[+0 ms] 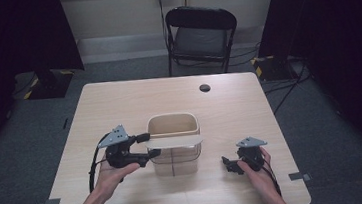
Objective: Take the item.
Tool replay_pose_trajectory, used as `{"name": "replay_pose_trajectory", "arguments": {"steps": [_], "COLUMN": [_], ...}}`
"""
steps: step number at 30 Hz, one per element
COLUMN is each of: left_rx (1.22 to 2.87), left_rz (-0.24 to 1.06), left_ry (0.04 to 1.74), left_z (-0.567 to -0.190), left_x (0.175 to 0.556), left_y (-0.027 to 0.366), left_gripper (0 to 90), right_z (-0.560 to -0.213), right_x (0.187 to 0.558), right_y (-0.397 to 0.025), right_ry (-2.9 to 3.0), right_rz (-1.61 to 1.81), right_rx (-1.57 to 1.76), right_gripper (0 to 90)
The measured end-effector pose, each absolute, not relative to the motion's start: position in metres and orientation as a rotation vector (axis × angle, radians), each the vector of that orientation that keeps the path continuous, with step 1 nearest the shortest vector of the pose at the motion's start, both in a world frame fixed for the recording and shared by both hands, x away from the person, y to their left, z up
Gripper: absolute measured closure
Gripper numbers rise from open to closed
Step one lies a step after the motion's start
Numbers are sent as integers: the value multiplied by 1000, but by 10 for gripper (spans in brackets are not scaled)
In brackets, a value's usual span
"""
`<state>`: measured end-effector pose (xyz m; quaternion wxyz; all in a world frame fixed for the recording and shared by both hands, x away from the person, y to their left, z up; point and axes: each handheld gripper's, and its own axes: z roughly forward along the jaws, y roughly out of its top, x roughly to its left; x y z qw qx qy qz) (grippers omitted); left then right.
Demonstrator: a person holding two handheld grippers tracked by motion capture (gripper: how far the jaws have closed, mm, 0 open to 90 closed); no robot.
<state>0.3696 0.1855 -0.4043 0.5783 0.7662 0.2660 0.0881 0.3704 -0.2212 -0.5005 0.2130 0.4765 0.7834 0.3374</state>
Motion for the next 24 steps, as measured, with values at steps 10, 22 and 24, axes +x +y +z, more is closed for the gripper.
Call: {"name": "replay_pose_trajectory", "arguments": {"steps": [10, 22, 24], "left_rx": [1787, 1802, 1807], "left_rz": [191, 165, 162], "left_ry": [623, 610, 611], "left_z": [-403, -398, -397], "left_x": [371, 375, 375], "left_y": [186, 186, 186], "left_gripper": [320, 366, 374], "right_z": [-500, -501, -501], "right_x": [370, 370, 370], "right_y": [-221, -221, -221], "right_ry": [2175, 2175, 2175], "right_rz": [936, 937, 936], "right_rx": [1323, 1322, 1322], "right_gripper": [121, 121, 121]}}
